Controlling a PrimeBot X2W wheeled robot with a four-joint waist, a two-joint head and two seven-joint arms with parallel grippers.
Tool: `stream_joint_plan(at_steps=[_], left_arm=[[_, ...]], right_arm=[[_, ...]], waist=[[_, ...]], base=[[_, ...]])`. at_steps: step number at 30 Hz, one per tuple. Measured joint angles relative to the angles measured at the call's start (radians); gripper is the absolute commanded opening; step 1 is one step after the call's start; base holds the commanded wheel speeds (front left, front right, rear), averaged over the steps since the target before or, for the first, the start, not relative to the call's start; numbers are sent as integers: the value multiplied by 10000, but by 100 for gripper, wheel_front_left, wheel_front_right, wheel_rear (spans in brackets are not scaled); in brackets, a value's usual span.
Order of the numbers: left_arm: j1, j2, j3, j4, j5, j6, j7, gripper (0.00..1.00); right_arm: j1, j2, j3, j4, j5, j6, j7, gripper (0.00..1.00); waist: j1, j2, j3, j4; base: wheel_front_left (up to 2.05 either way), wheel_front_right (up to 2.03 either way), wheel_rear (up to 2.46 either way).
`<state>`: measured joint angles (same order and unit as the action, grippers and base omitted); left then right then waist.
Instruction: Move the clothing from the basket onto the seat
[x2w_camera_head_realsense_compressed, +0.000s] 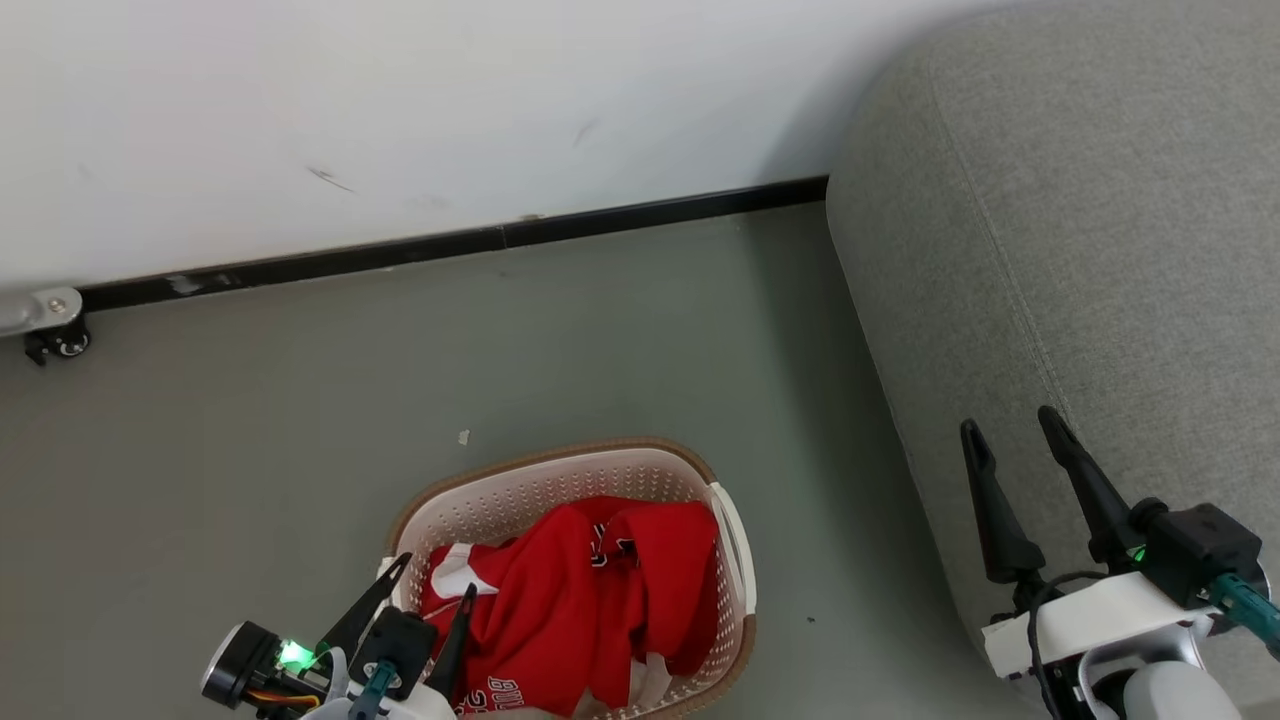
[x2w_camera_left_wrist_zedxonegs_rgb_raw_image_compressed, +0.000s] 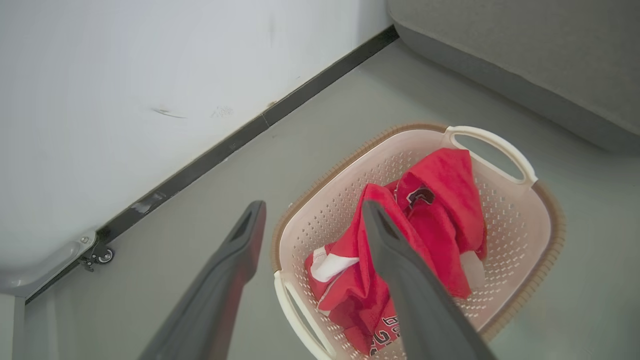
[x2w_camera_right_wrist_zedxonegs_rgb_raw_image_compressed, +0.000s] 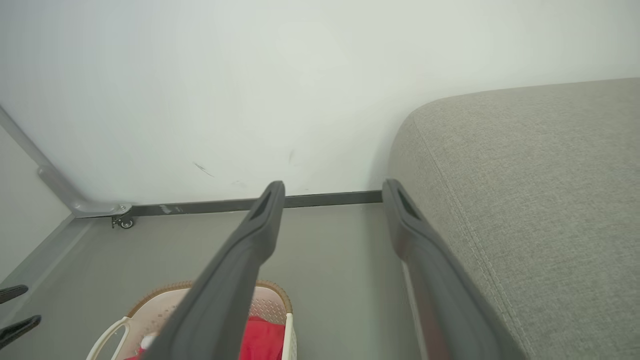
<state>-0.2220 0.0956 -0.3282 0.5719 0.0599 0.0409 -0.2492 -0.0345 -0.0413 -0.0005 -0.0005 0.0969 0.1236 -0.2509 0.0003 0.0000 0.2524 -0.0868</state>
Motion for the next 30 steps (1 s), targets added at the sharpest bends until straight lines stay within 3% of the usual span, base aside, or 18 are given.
stream_joint_plan(at_steps=[30], left_arm=[[-2184,435,-384,1762,905,153,0,100]], right_arm=[[-2039,-4,297,-941,453,0,-12,100]], waist=[[-1,0,3049,-1422]], base=[[0,0,0]])
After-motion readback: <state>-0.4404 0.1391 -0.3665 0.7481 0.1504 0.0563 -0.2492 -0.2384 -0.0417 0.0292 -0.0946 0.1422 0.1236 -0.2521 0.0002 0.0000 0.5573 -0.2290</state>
